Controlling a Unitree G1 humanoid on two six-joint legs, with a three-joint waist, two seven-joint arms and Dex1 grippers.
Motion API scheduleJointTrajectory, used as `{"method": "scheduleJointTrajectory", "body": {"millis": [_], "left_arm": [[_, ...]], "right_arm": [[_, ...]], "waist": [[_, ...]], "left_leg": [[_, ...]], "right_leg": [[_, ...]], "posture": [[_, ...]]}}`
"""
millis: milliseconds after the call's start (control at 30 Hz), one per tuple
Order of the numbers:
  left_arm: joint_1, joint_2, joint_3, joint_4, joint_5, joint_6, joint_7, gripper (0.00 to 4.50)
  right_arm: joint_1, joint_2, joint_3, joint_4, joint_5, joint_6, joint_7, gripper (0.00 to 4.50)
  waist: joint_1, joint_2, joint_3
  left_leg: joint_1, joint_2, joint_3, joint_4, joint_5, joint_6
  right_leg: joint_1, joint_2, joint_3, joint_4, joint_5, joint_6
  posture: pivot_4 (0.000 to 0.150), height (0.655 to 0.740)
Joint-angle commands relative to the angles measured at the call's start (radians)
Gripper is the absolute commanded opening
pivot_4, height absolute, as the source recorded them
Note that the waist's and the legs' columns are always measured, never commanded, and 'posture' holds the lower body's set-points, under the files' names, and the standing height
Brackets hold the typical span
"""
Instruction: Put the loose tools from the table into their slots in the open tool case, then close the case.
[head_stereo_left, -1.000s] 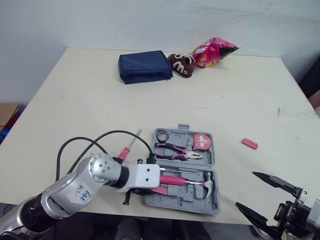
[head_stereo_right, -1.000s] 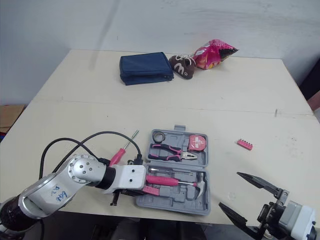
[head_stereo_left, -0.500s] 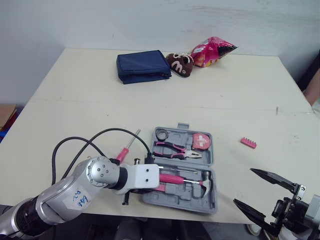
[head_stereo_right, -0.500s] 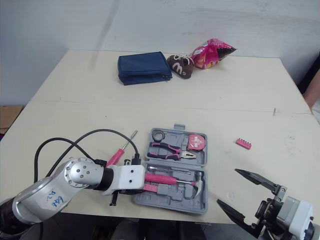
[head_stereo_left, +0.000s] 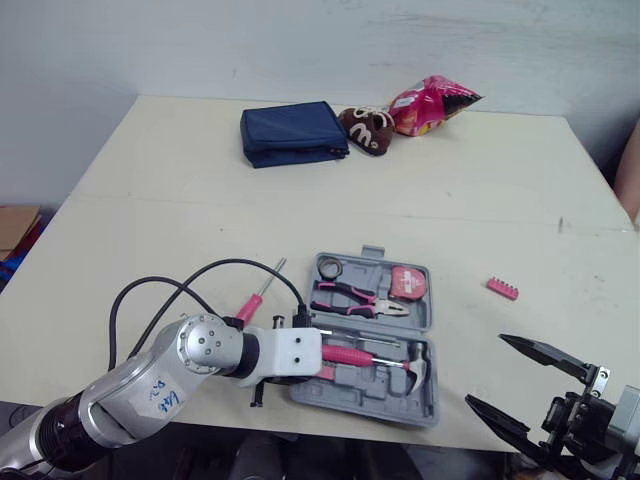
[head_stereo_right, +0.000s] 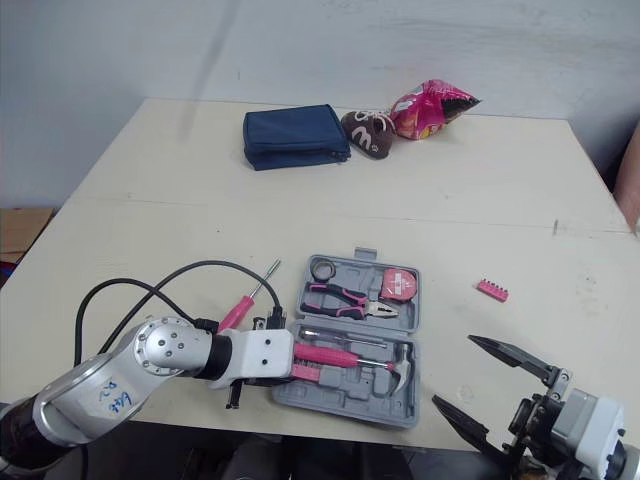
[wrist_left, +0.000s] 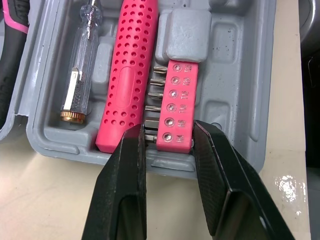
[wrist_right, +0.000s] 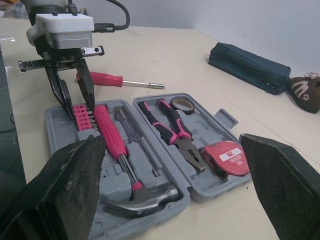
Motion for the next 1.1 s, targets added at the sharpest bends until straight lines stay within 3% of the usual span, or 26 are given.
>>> {"method": "scheduleJointTrajectory", "body": {"millis": [33,400,467,567,600,733,867,1100], "left_arm": [[0.020,0.010,0.052,-0.009,-0.022,-0.073,-0.031,2.05],[0.140,0.079,0.372,-0.090,-0.232,-0.157,-0.160,2.05],[0.190,0.072,0.408,-0.042,-0.240,-0.247,-0.185,2.05],[0.259,-0.036,0.472,0.069,-0.311,-0.369,-0.194,2.05],[0.276,-0.064,0.487,0.120,-0.319,-0.411,-0.202,1.51],[0.296,-0.071,0.465,0.306,-0.275,-0.605,-0.319,0.05],[0.262,-0.086,0.424,0.400,-0.251,-0.706,-0.374,0.05],[0.275,-0.106,0.356,0.374,-0.225,-0.722,-0.378,0.05]], "right_arm": [[0.011,0.001,-0.023,-0.035,0.017,0.002,-0.004,4.50],[-0.001,0.009,-0.007,0.002,0.032,0.002,0.036,4.50],[-0.009,0.013,-0.001,0.016,0.027,-0.004,0.044,4.50],[-0.026,0.025,0.013,0.040,0.013,-0.018,0.054,4.50],[-0.035,0.030,0.016,0.050,0.009,-0.025,0.056,4.50],[-0.050,0.041,0.024,0.073,-0.004,-0.045,0.066,4.50],[-0.058,0.046,0.023,0.102,-0.015,-0.072,0.078,4.50],[-0.050,0.049,0.011,0.139,-0.010,-0.110,0.093,4.50]], "waist": [[-0.001,0.000,0.000],[-0.009,0.001,0.001],[-0.009,0.001,0.001],[-0.008,0.001,0.001],[-0.008,0.000,0.001],[-0.009,0.001,0.001],[-0.009,0.001,0.001],[-0.009,0.001,0.001]], "left_leg": [[0.000,0.000,0.000,0.000,0.000,0.000],[-0.001,0.001,0.001,-0.001,0.000,-0.001],[-0.001,0.001,0.000,-0.001,0.000,0.000],[-0.001,0.000,0.001,-0.001,0.000,0.000],[0.000,0.000,0.001,-0.001,0.000,0.000],[-0.001,0.001,0.000,0.000,0.000,0.000],[-0.001,0.001,0.001,-0.001,-0.001,0.000],[-0.001,0.001,0.001,-0.001,-0.001,0.001]], "right_leg": [[0.000,0.000,0.000,0.000,0.000,0.000],[-0.002,0.000,0.000,0.000,0.000,0.000],[-0.002,0.000,0.000,0.000,0.000,0.000],[-0.001,0.000,0.000,0.000,0.000,0.000],[-0.001,0.000,0.000,0.000,0.000,0.000],[-0.002,0.001,-0.001,0.000,0.000,0.000],[-0.002,0.000,-0.001,0.000,0.000,0.000],[-0.003,0.000,-0.001,-0.001,0.000,0.000]], "posture": [[0.150,0.7400],[0.150,0.7400],[0.150,0.7400],[0.150,0.7400],[0.150,0.7400],[0.150,0.7400],[0.150,0.7400],[0.150,0.7400]]}}
